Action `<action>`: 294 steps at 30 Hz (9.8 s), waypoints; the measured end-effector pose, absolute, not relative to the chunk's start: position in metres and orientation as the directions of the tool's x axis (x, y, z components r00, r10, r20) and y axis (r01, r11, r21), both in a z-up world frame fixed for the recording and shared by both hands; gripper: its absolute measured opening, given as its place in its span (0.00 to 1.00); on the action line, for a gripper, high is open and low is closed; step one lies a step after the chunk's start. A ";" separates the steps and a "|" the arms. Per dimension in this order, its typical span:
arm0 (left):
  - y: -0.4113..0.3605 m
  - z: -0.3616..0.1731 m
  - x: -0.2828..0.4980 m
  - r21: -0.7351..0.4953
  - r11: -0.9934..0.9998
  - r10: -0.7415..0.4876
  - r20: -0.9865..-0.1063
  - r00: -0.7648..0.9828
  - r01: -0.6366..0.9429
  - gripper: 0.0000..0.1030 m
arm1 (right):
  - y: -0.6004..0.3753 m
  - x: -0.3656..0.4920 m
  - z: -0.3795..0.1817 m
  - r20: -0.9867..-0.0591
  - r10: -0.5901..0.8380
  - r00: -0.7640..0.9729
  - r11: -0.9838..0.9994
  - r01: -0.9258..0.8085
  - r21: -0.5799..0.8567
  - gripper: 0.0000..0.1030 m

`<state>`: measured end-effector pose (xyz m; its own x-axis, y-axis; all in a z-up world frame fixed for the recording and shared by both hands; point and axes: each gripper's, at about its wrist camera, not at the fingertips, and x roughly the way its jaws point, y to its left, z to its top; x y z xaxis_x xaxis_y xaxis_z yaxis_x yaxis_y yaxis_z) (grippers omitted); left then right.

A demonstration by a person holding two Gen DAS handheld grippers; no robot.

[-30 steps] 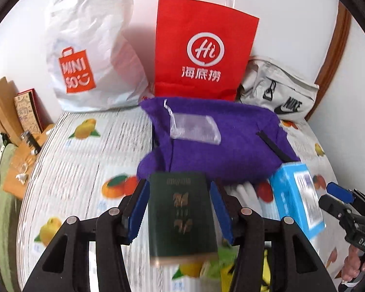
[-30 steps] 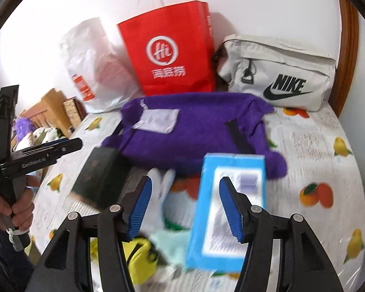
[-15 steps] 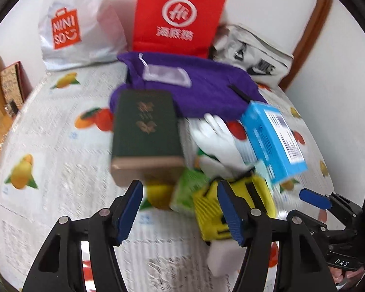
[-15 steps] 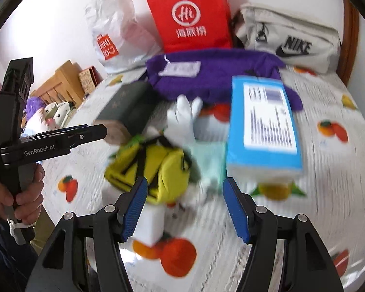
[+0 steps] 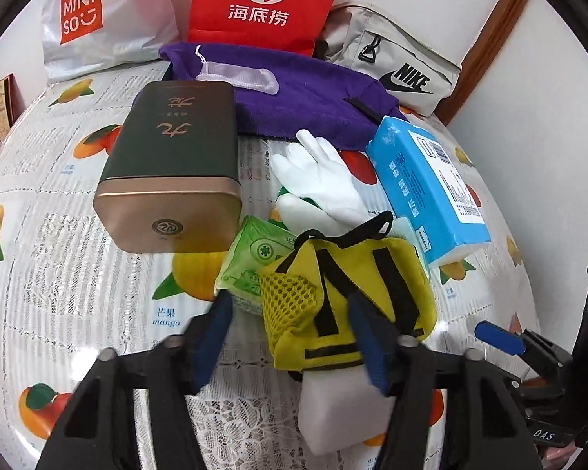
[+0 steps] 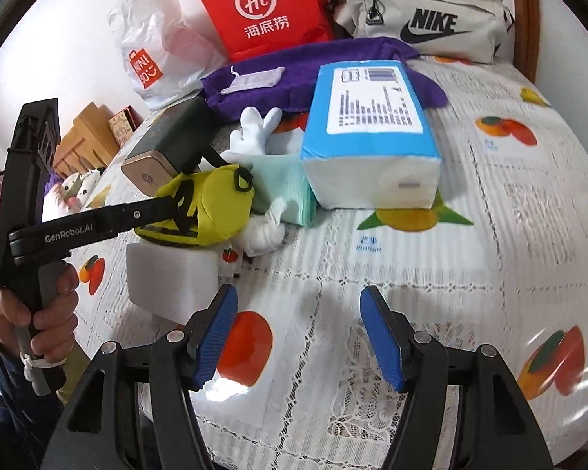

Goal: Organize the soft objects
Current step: 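Grasp the yellow bag with the left gripper, then grasp the white sponge with the right gripper while the left gripper holds the yellow bag, then carry the yellow bag with the left gripper to the purple towel while the right gripper carries the sponge, then open the left gripper to set the yellow bag down while the right gripper releases the sponge, then lower the right gripper onto the white glove and close it, then grasp the crumpled white tissue with the left gripper while the right gripper holds the glove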

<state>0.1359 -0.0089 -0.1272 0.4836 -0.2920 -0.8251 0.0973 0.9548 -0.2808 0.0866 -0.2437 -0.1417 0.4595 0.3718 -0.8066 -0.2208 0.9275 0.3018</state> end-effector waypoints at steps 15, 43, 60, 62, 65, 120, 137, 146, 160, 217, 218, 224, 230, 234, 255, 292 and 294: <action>0.012 -0.100 0.128 -0.284 0.954 -0.290 -0.775 0.562 0.101 0.22 | -0.219 0.079 -0.139 -0.792 0.420 0.442 0.904 -0.277 0.325 0.63; 0.093 -0.113 0.100 -0.319 0.947 -0.238 -0.759 0.606 -0.027 0.22 | -0.117 0.082 -0.157 -0.862 0.248 0.442 0.967 -0.166 0.194 0.87; 0.095 -0.117 0.093 -0.339 0.939 -0.242 -0.763 0.599 -0.053 0.22 | -0.211 0.067 -0.141 -0.840 0.133 0.526 0.990 -0.039 0.133 0.81; 0.091 -0.113 0.093 -0.325 0.944 -0.232 -0.764 0.602 -0.050 0.22 | -0.223 0.066 -0.143 -0.843 0.132 0.522 0.990 -0.018 0.143 0.81; 0.086 -0.105 0.092 -0.312 0.949 -0.222 -0.764 0.606 -0.045 0.22 | -0.238 0.066 -0.146 -0.849 0.127 0.513 0.989 0.001 0.149 0.81; 0.043 -0.049 0.247 -0.169 0.985 -0.116 -0.775 0.622 -0.027 0.22 | -0.247 0.253 -0.052 -0.722 0.246 0.647 0.969 -0.183 0.167 0.81; 0.047 -0.075 0.331 -0.188 0.980 -0.119 -0.814 0.569 -0.063 0.22 | -0.229 0.344 -0.086 -0.771 0.273 0.576 0.958 -0.236 0.162 0.81; 0.048 -0.099 0.357 -0.179 0.982 -0.122 -0.852 0.509 -0.066 0.22 | -0.228 0.378 -0.113 -0.821 0.268 0.505 0.958 -0.231 0.171 0.81; 0.046 -0.118 0.371 -0.160 0.985 -0.117 -0.883 0.455 -0.058 0.25 | -0.204 0.405 -0.140 -0.884 0.238 0.402 0.956 -0.259 0.140 0.82; 0.121 -0.096 0.197 -0.236 0.964 -0.126 -0.810 0.572 -0.122 0.50 | -0.111 0.223 -0.152 -0.918 0.239 0.317 0.902 -0.422 0.090 0.24; 0.122 -0.097 0.197 -0.237 0.964 -0.127 -0.812 0.570 -0.123 0.50 | -0.112 0.222 -0.150 -0.911 0.247 0.332 0.900 -0.427 0.088 0.12; 0.118 -0.094 0.185 -0.237 0.965 -0.135 -0.814 0.565 -0.110 0.50 | -0.124 0.214 -0.121 -0.843 0.315 0.437 0.898 -0.426 0.115 0.11; 0.103 -0.087 0.164 -0.243 0.967 -0.162 -0.812 0.561 -0.073 0.50 | -0.143 0.194 -0.084 -0.775 0.364 0.517 0.900 -0.408 0.151 0.11; 0.086 -0.086 0.148 -0.257 0.965 -0.194 -0.814 0.547 -0.040 0.50 | -0.159 0.180 -0.069 -0.750 0.369 0.549 0.904 -0.400 0.152 0.11; -0.030 -0.108 0.114 -0.216 0.964 -0.265 -0.838 0.476 0.157 0.60 | -0.258 0.084 -0.121 -0.791 0.316 0.524 0.939 -0.290 0.183 0.12; -0.063 -0.115 0.124 -0.148 0.952 -0.274 -0.799 0.534 0.267 0.13 | -0.275 0.080 -0.160 -0.807 0.291 0.514 0.953 -0.227 0.199 0.13; -0.054 -0.111 0.120 -0.153 0.957 -0.269 -0.793 0.547 0.248 0.13 | -0.271 0.077 -0.156 -0.803 0.294 0.519 0.952 -0.237 0.195 0.13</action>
